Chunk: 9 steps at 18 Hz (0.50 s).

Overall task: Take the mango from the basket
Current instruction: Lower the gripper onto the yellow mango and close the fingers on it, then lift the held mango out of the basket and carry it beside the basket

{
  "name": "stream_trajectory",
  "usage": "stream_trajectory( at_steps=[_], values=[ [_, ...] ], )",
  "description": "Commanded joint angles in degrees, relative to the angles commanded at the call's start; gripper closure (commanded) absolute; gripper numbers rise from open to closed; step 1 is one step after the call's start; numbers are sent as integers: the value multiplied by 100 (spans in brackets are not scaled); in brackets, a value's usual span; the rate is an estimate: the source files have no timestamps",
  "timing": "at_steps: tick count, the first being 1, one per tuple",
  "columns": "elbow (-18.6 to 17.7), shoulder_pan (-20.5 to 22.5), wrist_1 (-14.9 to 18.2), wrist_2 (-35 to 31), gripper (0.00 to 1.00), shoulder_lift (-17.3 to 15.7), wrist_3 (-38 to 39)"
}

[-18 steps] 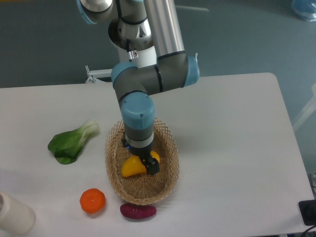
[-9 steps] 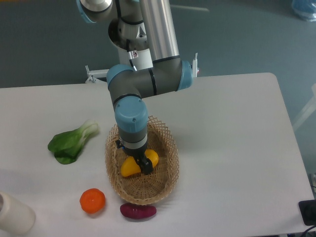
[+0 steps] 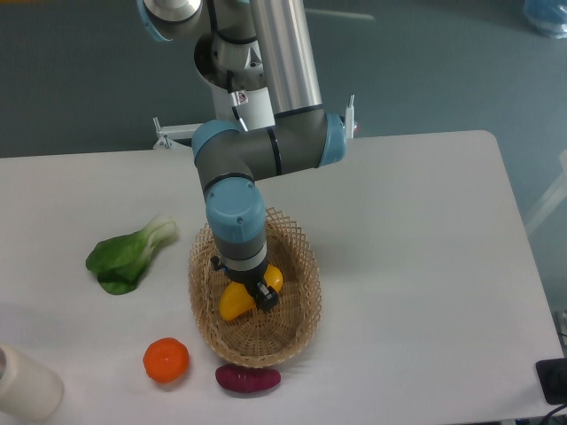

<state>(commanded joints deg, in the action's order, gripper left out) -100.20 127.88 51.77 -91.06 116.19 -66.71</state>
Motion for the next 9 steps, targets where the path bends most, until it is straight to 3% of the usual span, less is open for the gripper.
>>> stream_trajectory(
  at_steps=[5,9],
  values=[
    [105,70,123,0,35,-114,-79],
    [132,430,132,61,35,-333,-88]
  ],
)
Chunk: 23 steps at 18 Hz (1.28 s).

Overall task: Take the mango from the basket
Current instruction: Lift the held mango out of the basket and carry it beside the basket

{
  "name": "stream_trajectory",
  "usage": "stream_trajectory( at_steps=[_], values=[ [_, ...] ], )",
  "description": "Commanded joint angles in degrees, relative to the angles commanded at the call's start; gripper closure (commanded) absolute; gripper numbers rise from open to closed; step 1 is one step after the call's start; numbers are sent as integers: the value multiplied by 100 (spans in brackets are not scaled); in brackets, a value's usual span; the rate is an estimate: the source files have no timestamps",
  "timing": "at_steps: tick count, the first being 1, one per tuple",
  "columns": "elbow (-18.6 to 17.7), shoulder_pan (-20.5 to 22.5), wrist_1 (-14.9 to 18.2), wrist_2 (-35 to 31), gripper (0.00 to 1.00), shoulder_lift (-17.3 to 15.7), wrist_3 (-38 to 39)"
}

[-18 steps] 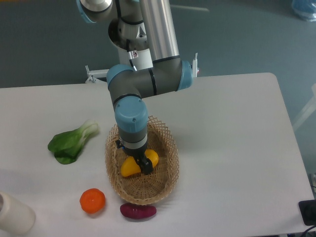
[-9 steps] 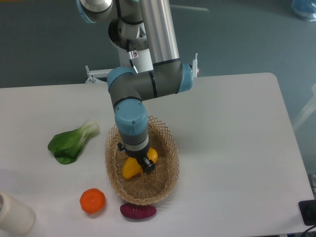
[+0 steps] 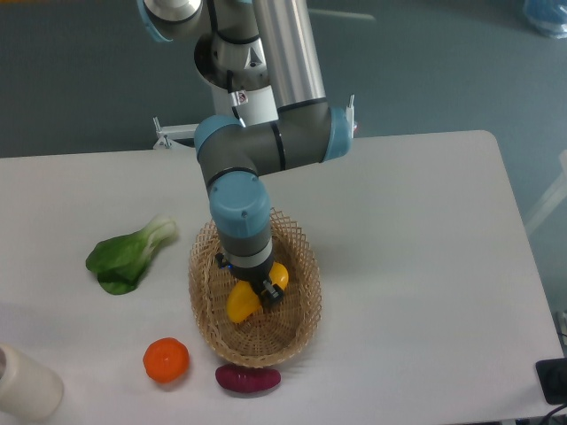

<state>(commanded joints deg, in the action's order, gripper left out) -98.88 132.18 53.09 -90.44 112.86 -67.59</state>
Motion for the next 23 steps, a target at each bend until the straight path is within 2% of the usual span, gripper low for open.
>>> stream_trajectory(
  at_steps=[3,5,8,10,16,23],
  values=[
    [88,220,17,0,35,-27,0],
    [298,413,131,-9,35,-44,-52],
    [842,650,780,-35,35,-36,-499],
    [1054,826,1150,-26,35,-36,-711],
    [1134,1354,1160,18,36,-45,-1036],
    [1362,1583,1099,106,35,96,-1107]
  ],
)
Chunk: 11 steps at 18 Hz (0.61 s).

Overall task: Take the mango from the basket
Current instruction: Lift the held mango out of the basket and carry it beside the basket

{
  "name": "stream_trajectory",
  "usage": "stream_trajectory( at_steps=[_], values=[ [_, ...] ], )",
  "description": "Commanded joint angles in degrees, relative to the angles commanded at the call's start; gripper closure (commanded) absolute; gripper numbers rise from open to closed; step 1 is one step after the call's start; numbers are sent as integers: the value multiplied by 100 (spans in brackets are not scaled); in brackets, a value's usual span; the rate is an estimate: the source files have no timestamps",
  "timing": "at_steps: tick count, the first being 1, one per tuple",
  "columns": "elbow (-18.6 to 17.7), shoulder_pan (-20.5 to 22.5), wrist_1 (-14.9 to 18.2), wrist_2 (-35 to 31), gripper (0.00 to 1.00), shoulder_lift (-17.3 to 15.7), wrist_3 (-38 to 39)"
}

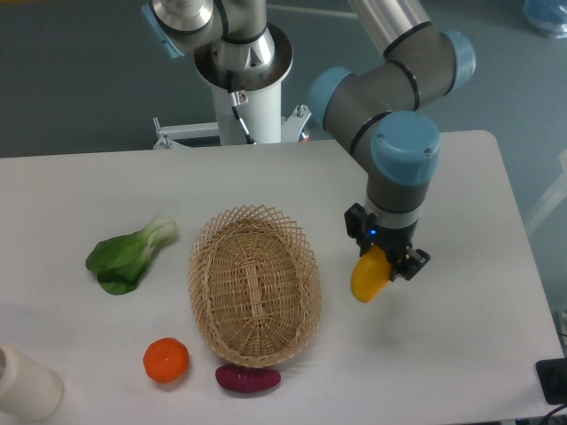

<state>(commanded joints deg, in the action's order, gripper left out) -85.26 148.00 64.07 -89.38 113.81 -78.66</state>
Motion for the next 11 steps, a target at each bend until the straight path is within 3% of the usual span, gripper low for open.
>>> stream_trajectory(
  at_steps=[11],
  values=[
    [326,308,0,17,35,238,-580]
  ],
)
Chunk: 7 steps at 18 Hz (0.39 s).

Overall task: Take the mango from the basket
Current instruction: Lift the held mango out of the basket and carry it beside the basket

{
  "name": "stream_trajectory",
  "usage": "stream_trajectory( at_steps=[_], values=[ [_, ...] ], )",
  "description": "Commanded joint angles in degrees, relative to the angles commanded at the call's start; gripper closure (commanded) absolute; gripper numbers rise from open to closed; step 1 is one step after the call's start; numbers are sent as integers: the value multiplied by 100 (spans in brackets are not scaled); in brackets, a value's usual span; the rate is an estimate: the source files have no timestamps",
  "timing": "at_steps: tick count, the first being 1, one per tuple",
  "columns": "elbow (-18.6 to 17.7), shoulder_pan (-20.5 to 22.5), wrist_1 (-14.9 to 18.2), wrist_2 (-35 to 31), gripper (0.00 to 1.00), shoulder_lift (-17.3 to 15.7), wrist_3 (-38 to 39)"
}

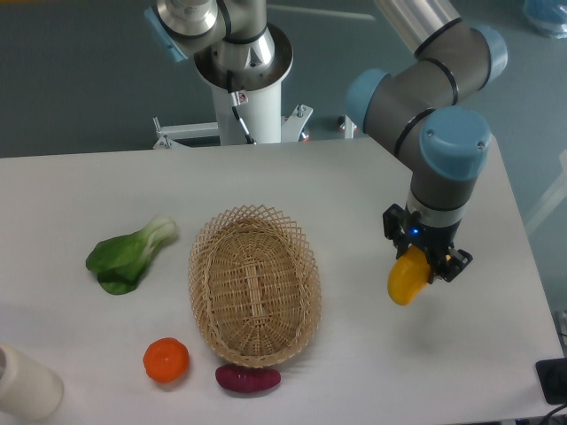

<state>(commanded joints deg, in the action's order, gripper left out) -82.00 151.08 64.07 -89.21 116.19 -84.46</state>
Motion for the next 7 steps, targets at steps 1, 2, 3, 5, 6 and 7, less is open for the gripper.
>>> stream_trajectory(
  at_steps=[1,2,3,5,6,7],
  values=[
    [-9,9,0,0,35,0,0],
    [-9,18,0,0,35,0,0],
    [-9,18,0,0,35,0,0],
    [-9,18,0,0,35,9,0],
    [-9,18,0,-9,35,9,0],
    [-9,27,0,-9,36,9,0]
  ],
)
